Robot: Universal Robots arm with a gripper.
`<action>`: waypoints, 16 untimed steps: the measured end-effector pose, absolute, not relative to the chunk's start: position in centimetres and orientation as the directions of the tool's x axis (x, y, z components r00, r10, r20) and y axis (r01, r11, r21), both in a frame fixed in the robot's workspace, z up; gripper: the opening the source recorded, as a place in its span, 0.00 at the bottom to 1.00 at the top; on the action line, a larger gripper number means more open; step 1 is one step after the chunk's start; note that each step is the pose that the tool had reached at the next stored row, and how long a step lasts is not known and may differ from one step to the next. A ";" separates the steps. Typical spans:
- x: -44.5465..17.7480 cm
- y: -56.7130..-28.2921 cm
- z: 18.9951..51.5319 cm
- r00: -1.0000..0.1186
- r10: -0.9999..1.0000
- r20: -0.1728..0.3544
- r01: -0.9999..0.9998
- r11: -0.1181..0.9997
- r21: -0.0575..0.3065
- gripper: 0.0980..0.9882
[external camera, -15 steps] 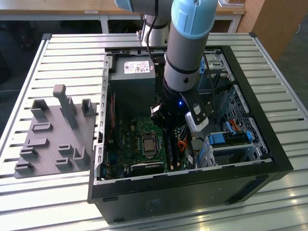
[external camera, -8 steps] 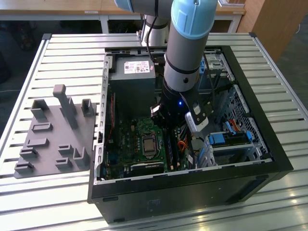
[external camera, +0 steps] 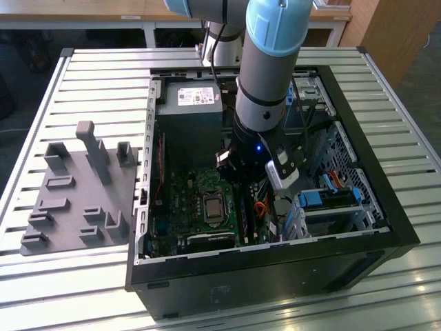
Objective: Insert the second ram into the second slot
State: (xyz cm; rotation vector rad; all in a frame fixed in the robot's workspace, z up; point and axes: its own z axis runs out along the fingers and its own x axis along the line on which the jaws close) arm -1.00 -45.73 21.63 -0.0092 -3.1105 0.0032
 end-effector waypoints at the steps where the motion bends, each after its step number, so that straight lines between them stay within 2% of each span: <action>1: -1.0 -45.7 21.6 -0.999 0.009 0.031 0.009 1.000 -0.002 0.04; 16: -1.0 -45.7 21.1 -0.999 0.010 0.031 0.010 1.000 -0.003 0.04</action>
